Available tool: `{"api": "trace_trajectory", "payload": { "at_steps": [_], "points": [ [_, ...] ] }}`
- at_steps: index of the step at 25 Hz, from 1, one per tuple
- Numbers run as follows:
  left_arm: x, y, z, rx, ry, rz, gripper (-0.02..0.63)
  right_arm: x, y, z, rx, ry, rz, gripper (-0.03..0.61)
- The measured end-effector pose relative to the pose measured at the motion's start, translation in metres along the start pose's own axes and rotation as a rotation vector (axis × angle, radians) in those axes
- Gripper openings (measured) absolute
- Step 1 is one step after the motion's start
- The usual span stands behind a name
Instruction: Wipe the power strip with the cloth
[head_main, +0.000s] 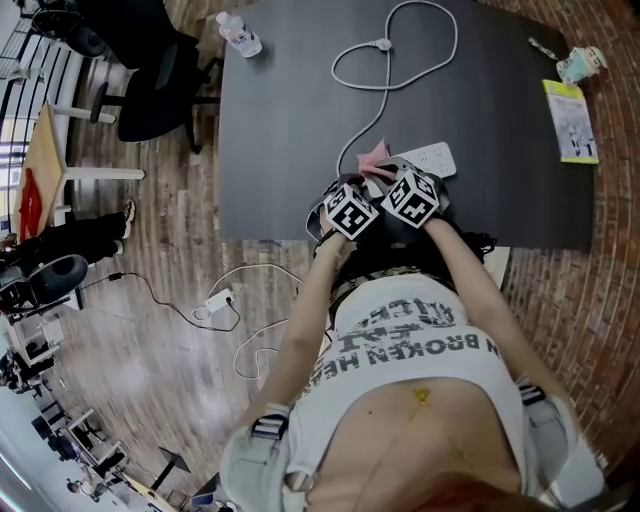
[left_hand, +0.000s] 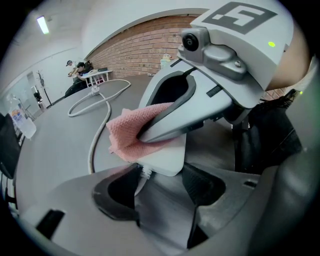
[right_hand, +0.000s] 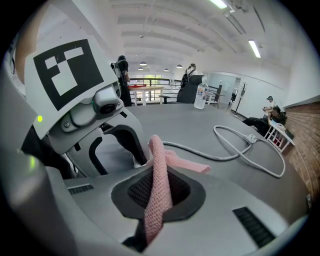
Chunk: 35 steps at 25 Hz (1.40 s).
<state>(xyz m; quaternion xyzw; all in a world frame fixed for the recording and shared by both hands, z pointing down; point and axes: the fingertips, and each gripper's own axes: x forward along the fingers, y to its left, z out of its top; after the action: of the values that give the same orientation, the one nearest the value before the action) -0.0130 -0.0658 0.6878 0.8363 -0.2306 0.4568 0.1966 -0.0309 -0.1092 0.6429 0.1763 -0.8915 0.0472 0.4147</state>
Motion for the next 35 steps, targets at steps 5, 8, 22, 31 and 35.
{"api": "trace_trajectory", "payload": {
  "at_steps": [5, 8, 22, 31, 35],
  "points": [
    [0.0, 0.0, 0.001, -0.001, 0.002, -0.002, 0.259, -0.004, -0.006, -0.005, 0.008, 0.005, -0.012, 0.017],
    [0.001, -0.001, 0.001, -0.001, 0.005, -0.001, 0.259, -0.006, -0.008, -0.008, 0.014, 0.01, -0.017, 0.017],
    [-0.001, -0.004, 0.003, 0.001, -0.002, -0.011, 0.259, -0.02, -0.03, -0.025, 0.051, 0.025, -0.055, 0.017],
    [-0.004, -0.002, 0.003, 0.001, 0.0, -0.013, 0.259, -0.032, -0.046, -0.037, 0.083, 0.026, -0.099, 0.017],
    [-0.004, -0.003, 0.002, 0.001, 0.0, -0.017, 0.259, -0.035, -0.053, -0.044, 0.09, 0.034, -0.113, 0.017]
  ]
}}
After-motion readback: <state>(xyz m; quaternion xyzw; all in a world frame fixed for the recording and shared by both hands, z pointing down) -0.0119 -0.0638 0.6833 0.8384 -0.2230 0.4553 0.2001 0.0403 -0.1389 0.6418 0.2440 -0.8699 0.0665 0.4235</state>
